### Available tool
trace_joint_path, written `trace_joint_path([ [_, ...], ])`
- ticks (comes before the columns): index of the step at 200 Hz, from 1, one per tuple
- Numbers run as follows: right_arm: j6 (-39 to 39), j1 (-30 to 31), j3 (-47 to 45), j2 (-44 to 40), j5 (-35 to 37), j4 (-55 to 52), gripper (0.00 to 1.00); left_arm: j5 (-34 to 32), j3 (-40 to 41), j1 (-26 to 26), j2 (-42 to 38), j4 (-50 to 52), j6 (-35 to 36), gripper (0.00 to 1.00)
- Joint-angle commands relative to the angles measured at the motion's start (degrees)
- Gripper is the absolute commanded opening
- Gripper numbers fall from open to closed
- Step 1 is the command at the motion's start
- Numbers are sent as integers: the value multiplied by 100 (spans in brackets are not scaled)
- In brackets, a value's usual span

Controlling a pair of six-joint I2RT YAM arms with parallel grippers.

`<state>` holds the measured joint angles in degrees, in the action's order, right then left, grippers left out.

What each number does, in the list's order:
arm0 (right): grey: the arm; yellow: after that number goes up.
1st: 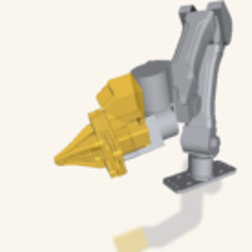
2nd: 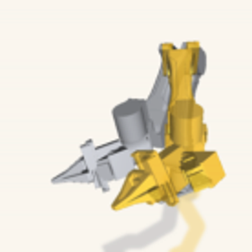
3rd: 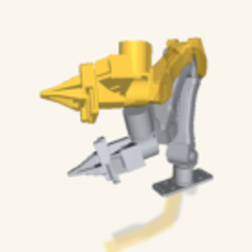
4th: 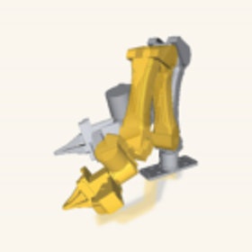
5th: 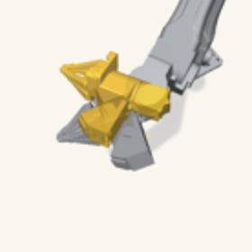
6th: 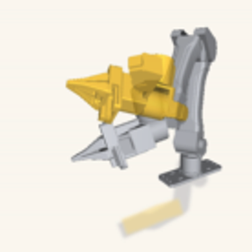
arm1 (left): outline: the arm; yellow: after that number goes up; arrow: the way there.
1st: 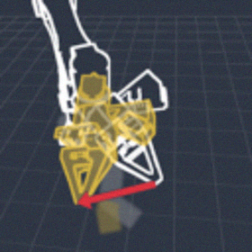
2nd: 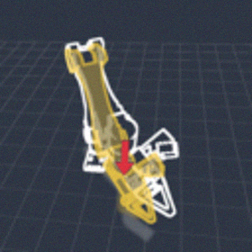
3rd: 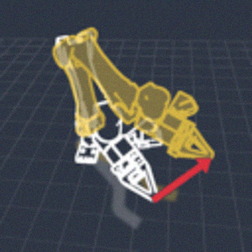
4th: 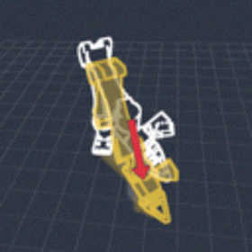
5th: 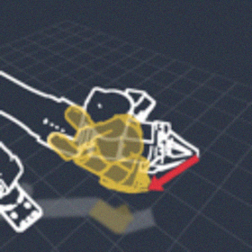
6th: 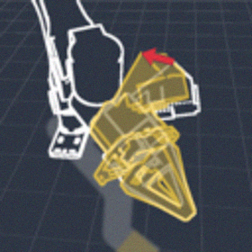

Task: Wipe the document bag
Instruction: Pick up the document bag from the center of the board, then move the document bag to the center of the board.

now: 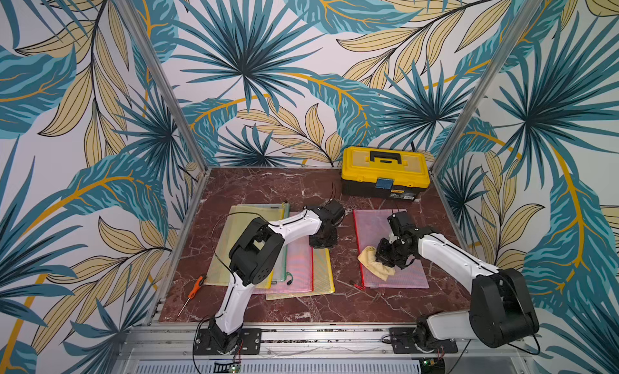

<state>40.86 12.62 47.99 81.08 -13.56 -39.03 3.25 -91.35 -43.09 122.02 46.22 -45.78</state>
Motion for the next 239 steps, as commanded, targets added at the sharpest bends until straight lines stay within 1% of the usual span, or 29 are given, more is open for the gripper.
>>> trace_joint_path([
  [1,-163,70,255,107,-243,54,0,-15,-66,-28,252,221,54,8],
  [6,-170,102,301,130,-239,53,0,-9,-80,-34,263,220,45,8],
  [23,-149,249,451,310,-299,156,0,18,-172,-30,296,212,58,0],
  [48,-141,529,739,672,-302,197,0,48,-430,-26,145,212,180,0],
  [75,-58,720,894,1028,-352,363,0,196,-829,-8,-345,221,395,0],
  [93,-26,799,910,1265,-552,590,0,457,-1039,35,-686,213,500,0],
  [118,6,795,846,1687,-689,817,0,1044,-1288,64,-1074,212,736,0],
  [144,62,526,596,1849,-525,831,0,1786,-1523,55,-1515,202,1067,0],
  [160,90,211,278,1649,-434,872,0,2055,-1679,33,-1865,202,1243,0],
  [177,-22,-230,46,1454,-316,694,0,2293,-1791,55,-2203,192,1381,0],
  [182,-66,-381,-22,1402,-447,720,0,2351,-1804,55,-2297,184,1408,0],
  [190,-78,-551,-79,1323,-542,711,0,2457,-1791,70,-2425,186,1446,0],
  [202,-183,-773,-9,1209,-403,400,0,2486,-1665,79,-2599,165,1468,0],
  [212,-265,-829,76,1081,-322,214,0,2535,-1473,127,-2736,70,1410,0],
  [225,-307,-832,215,928,-198,29,0,2576,-988,262,-2939,-304,1242,0],
  [231,-329,-831,294,875,-209,-66,0,2606,-690,350,-3019,-585,1103,0],
  [239,-324,-832,387,773,-212,-160,0,2799,-227,490,-3134,-1092,877,0],
])
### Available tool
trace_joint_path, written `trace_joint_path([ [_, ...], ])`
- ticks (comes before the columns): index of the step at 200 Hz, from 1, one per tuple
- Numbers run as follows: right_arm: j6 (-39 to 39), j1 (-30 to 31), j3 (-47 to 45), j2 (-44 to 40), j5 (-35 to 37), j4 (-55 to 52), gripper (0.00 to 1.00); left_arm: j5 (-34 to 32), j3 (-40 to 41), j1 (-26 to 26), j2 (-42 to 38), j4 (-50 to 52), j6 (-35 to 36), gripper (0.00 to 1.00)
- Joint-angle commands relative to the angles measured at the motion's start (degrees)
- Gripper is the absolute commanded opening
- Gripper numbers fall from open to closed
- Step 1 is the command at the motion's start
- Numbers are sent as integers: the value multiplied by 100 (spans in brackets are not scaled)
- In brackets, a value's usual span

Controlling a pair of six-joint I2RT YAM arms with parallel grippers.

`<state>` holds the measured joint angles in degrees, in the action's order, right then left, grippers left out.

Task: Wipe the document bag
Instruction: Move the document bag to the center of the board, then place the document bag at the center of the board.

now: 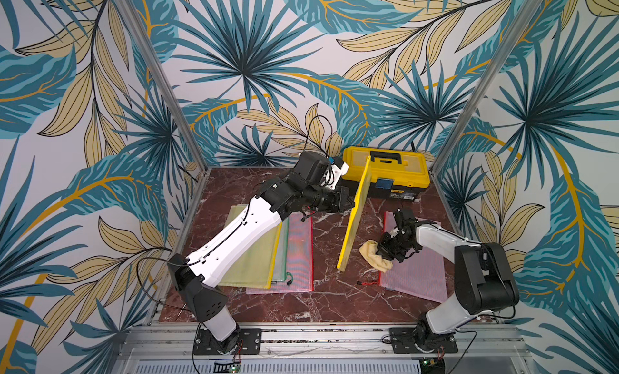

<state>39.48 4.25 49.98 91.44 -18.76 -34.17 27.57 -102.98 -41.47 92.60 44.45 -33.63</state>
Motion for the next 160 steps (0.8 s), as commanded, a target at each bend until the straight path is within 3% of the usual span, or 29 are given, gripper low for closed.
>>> trace_joint_path([
  [1,-182,6,197,-283,306,-653,0,395,1007,348,-209,-996,-373,0],
  [26,-225,6,527,-584,478,-991,0,919,2546,653,-319,-3310,-1595,0],
  [99,-366,6,943,-979,996,-1539,0,758,1553,62,823,-3319,-1532,0],
  [119,-387,6,933,-906,929,-1573,0,600,1967,183,768,-3302,-1481,0],
  [141,-374,57,792,-847,511,-1314,0,531,2901,559,541,-3298,-1464,0],
  [160,-408,315,847,-790,599,-1325,0,476,3667,831,387,-3285,-1273,0],
])
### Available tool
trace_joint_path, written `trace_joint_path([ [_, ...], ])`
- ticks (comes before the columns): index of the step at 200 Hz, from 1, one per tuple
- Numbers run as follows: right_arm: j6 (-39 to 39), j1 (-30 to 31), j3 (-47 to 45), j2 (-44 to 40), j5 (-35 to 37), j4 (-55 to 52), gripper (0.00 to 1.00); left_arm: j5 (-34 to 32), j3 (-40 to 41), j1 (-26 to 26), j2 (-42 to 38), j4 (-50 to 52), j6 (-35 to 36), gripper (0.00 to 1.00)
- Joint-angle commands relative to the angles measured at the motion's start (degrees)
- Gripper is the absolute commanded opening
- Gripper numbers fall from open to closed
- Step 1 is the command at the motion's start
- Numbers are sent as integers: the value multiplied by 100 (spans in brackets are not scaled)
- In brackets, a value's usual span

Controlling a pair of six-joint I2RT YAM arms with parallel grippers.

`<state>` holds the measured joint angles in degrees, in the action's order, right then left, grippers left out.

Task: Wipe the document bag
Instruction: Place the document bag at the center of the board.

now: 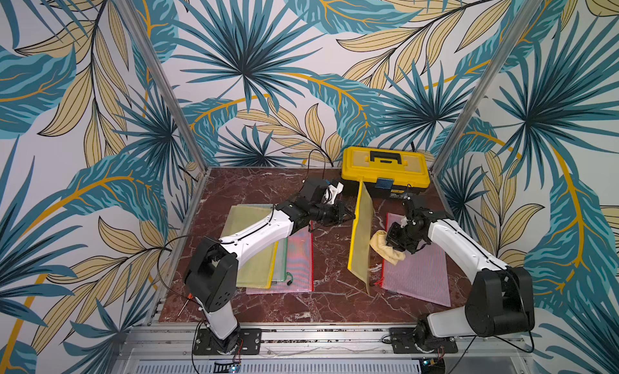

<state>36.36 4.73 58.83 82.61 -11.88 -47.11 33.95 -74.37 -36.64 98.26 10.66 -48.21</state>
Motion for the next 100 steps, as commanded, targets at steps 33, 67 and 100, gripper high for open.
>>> trace_joint_path([
  [33,39,961,217,577,-39,138,0,-307,1436,439,-139,96,414,0],
  [67,172,1329,335,1543,-44,411,0,-494,1605,448,-224,86,492,3],
  [100,234,1364,227,1838,-64,651,0,-473,1727,439,-172,90,552,21],
])
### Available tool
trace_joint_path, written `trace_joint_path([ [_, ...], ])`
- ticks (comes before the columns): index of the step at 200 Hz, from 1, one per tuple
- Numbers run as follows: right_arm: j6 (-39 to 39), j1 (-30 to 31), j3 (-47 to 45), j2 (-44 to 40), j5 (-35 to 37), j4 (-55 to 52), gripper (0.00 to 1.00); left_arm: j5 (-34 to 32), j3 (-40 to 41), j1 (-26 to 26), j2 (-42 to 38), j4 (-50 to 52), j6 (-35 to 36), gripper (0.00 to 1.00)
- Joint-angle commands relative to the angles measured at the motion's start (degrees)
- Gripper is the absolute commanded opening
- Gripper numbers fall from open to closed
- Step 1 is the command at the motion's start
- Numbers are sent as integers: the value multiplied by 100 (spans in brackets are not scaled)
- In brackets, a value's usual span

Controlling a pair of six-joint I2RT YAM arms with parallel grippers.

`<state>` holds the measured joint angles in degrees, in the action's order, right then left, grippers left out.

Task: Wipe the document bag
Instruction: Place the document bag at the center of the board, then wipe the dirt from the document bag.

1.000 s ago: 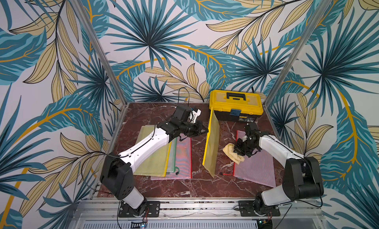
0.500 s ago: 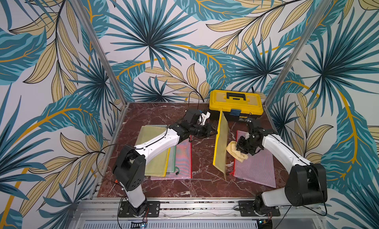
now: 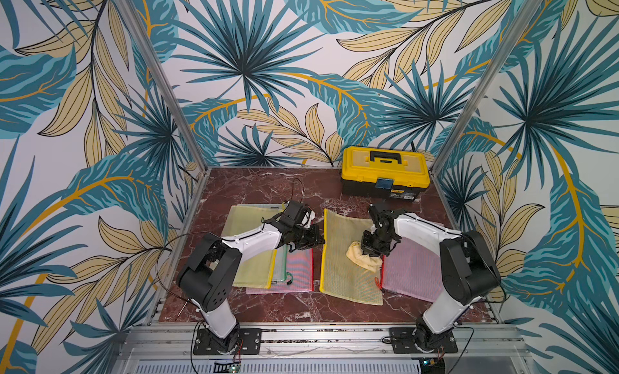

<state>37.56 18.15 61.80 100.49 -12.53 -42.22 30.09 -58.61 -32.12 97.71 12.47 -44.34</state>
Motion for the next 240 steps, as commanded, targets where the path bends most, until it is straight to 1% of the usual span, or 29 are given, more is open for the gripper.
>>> trace_joint_path([
  [1,108,17,-71,50,4,161,0,-88,154,-14,-110,-93,168,21],
  [16,85,22,-72,67,-2,152,0,-65,183,-14,-15,-96,200,27],
  [21,76,18,-73,67,-2,157,0,-56,191,-21,22,-96,206,30],
  [37,65,21,-89,89,23,136,0,-51,205,-18,137,-96,247,32],
  [41,64,21,-101,94,23,147,0,-62,214,-17,155,-96,252,36],
  [48,67,22,-130,102,1,180,0,-104,239,-14,177,-88,263,39],
  [51,75,21,-139,107,-9,204,0,-125,251,-14,185,-87,263,42],
  [58,85,18,-167,120,-33,227,0,-174,283,-5,191,-87,276,44],
  [62,87,17,-177,128,-46,240,0,-201,298,-1,195,-80,271,50],
  [68,98,21,-194,144,-63,253,0,-231,307,4,212,-80,275,52],
  [73,110,22,-212,147,-71,265,0,-254,308,4,242,-87,276,56],
  [113,111,30,-280,120,-100,302,0,-146,-83,-28,653,-87,344,57],
  [143,124,25,-283,120,-108,307,0,-125,-393,-29,961,-16,398,54],
  [160,131,30,-313,111,-109,319,0,-207,-413,-31,1071,54,408,51],
  [169,131,30,-322,111,-106,324,0,-194,-392,-31,1113,63,408,46],
  [191,112,29,-344,144,-117,329,0,-170,-314,-31,1112,63,381,29],
  [208,121,36,-344,164,-151,358,0,-216,-215,-31,987,63,356,21],
  [218,130,55,-308,176,-162,351,0,-266,-140,-31,882,63,326,18],
  [240,70,388,172,177,261,-61,0,-291,-3,-31,699,63,277,12],
])
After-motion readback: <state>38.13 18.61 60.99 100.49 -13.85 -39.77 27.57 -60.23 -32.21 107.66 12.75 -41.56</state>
